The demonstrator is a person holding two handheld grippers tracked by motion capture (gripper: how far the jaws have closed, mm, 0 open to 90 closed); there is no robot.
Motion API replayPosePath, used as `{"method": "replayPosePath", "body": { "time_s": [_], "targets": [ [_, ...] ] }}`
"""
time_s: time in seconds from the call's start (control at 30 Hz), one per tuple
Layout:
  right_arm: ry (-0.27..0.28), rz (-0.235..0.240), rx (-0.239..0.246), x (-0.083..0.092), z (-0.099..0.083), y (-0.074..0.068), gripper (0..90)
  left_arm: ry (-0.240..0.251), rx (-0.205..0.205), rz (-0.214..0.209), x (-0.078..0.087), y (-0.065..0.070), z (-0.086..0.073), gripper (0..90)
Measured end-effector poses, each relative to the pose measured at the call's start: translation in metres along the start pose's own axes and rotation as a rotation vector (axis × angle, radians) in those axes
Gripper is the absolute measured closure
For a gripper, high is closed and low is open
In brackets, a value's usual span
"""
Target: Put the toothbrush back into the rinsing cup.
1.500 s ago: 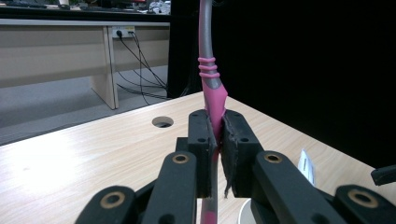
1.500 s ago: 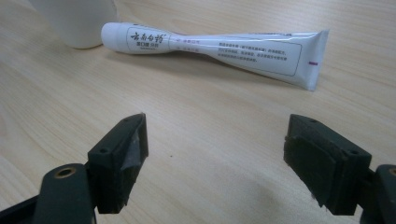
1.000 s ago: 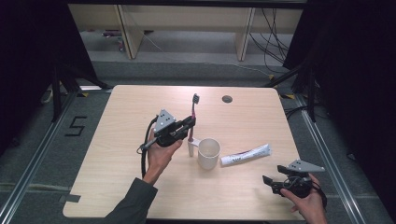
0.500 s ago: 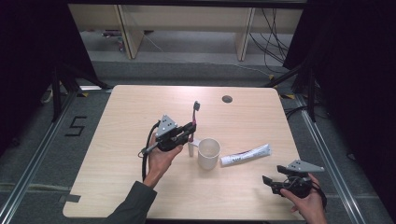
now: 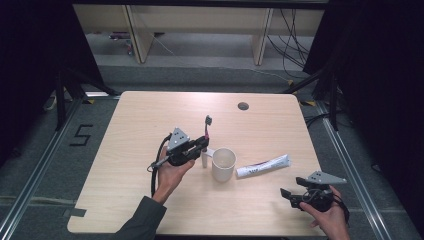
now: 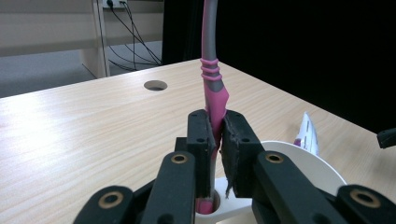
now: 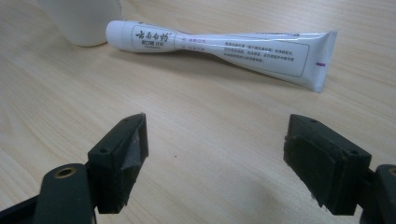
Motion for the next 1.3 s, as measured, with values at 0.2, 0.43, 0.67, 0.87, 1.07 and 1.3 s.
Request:
{"method": "replayPosePath", "body": {
  "time_s": [0.2,0.43,0.67,0.87,1.07,1.3],
  "targets": [
    [-0.005,0.009,-0.026,-0.001,0.0,-0.003,22.5,-0.013,-0.006,0.0,0.0,0.0,-0.004,81.4],
    [-0.005,0.002,0.007,-0.002,0.001,-0.001,22.5,-0.024,-0.006,0.002,0.001,0.001,-0.008,81.3],
    [-0.008,0.014,-0.023,-0.002,0.001,-0.004,22.5,-0.034,-0.01,0.004,0.002,0.0,-0.011,81.3],
    [-0.01,0.013,-0.02,-0.002,0.001,-0.003,22.5,-0.043,-0.014,0.005,0.002,0.0,-0.014,80.8],
    [0.0,0.01,-0.015,-0.002,0.002,-0.003,22.6,-0.056,-0.027,0.014,0.002,-0.002,-0.017,78.8],
    [-0.009,0.013,-0.016,-0.002,0.001,-0.003,22.6,-0.05,-0.018,0.017,0.003,-0.002,-0.016,74.0]
  ]
}}
Point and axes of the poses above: each handheld gripper's, and its own axes: x roughly backward along the jaws, z roughly out of its top, y roughly to its right, the point moved 3 cm from there along -x, roughly forward along the jaws, and after that the axes turned 4 degrees about y, right-handed, at the moved point
